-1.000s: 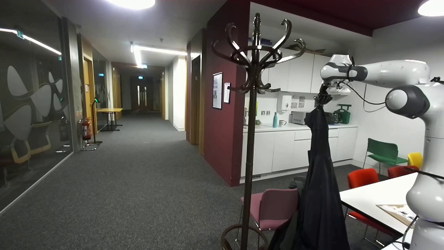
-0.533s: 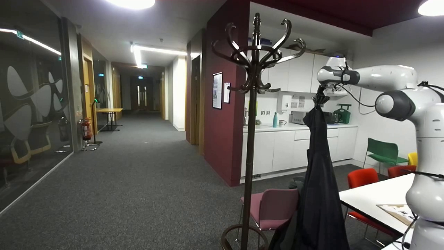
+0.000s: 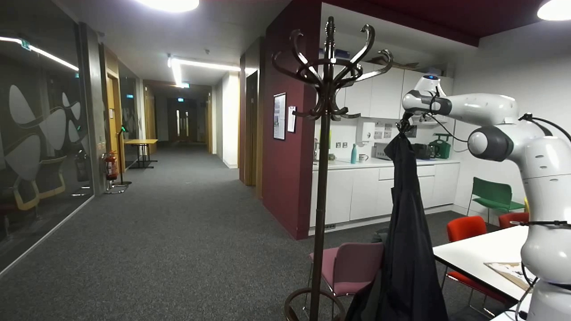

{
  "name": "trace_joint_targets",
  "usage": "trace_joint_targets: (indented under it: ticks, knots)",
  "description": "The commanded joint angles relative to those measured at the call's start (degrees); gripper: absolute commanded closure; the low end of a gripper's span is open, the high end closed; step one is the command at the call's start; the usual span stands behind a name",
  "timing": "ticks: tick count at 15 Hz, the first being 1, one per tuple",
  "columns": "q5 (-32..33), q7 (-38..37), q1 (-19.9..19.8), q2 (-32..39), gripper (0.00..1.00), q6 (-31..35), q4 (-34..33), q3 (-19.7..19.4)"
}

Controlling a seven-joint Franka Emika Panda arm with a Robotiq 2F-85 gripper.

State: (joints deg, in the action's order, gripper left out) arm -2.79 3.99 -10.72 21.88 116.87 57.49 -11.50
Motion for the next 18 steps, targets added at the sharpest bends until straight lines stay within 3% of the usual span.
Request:
trace_joint_targets:
  ticks: [1, 10, 18]
  knots:
    - [-3.54, 0.97, -1.36, 5.1, 1.0, 3.68, -7.72, 0.97]
    - [-8.47, 3.78, -1.5, 11.45, 1.0, 8.25, -12.77, 2.43]
    - [-10.81, 13.19, -2.59, 14.4, 1.0, 11.59, -14.12, 4.54]
